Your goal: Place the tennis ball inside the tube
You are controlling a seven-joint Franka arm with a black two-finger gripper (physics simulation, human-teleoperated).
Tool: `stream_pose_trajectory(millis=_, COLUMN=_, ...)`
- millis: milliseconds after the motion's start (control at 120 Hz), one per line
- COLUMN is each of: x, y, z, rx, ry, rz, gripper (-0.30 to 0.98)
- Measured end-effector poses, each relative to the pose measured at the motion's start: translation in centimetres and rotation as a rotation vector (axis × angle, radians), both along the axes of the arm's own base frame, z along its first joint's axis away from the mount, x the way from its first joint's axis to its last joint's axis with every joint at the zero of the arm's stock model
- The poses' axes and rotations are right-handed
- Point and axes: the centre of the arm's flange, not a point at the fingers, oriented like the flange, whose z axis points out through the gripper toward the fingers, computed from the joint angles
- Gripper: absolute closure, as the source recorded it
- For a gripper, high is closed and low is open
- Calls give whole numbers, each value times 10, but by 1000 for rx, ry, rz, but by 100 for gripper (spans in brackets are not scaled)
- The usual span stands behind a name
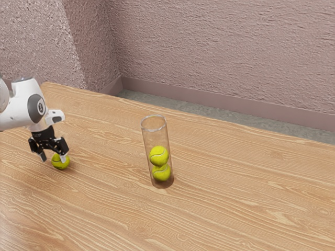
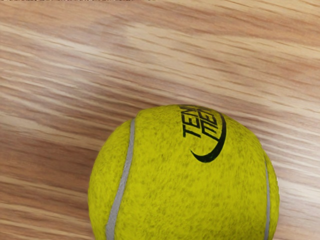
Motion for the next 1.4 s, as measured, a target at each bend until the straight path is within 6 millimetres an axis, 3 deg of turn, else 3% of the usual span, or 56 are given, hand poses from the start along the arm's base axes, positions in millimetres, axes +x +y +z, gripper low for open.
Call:
stream_pose_trajectory(millis=175, x=22, y=-8, z=1, rx=0, ry=-34, rz=-77, gripper=0)
stream_pose_trajectory(millis=492, x=18, y=-8, z=-31, rx=-37, ry=-9, rz=-110, gripper=2)
stream_pose_trajectory(millis=733, x=18, y=-6, z=-31, rx=-48, ry=-22, rz=-126, gripper=21)
stream_pose_trajectory(millis=1058, x=22, y=-6, z=-20, rx=-39, ry=-43, rz=-156, gripper=28)
stream_pose_trajectory(millis=1192, x=33, y=-8, z=9, rx=-12, ry=-88, rz=-182, gripper=29)
stream_pose_trajectory(millis=1400, x=65, y=-44, z=107, rx=77, ry=-203, rz=-300, gripper=29)
